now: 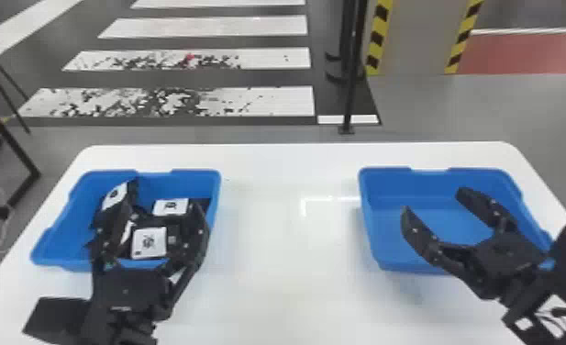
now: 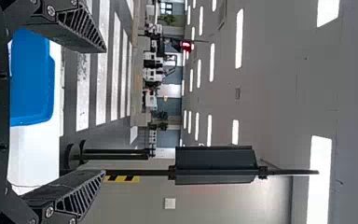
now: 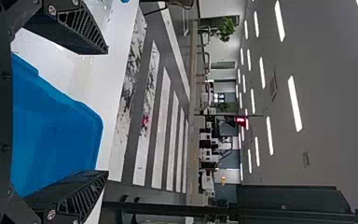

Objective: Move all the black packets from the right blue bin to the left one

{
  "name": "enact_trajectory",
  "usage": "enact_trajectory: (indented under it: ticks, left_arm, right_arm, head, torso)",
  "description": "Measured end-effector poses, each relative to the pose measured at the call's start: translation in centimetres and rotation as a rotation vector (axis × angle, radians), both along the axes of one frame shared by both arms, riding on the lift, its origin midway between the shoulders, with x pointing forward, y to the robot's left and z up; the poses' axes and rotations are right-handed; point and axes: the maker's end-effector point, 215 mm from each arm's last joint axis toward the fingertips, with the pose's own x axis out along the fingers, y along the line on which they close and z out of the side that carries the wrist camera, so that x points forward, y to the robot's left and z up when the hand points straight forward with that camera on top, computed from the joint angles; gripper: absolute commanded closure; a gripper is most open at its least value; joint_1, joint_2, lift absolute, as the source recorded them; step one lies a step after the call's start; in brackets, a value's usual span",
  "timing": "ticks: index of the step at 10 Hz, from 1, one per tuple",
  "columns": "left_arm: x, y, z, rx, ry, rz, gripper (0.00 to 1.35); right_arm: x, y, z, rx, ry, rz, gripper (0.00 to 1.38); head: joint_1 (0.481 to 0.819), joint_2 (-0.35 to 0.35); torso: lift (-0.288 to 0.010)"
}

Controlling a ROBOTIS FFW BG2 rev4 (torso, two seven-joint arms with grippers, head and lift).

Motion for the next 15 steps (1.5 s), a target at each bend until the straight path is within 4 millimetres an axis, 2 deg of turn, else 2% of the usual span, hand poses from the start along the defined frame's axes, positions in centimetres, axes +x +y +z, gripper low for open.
enact_trajectory:
  ticks: [7, 15]
  left_arm:
    - [0.0, -0.1, 0.0, -0.002, -0.002, -0.002, 0.13]
    - [-0.1, 0.0, 0.2, -0.015, -0.011, -0.003, 0.13]
  right_arm:
    - [-0.2, -0.3, 0.6, 0.015, -0.027, -0.02, 0.13]
    - [-1.1, -1.0, -0.2, 0.06, -0.011, -0.058, 0.14]
  head:
    - [0.695, 0.047]
    - [0.695, 0.039]
  torso:
    - [-0.168]
    - [-0.168]
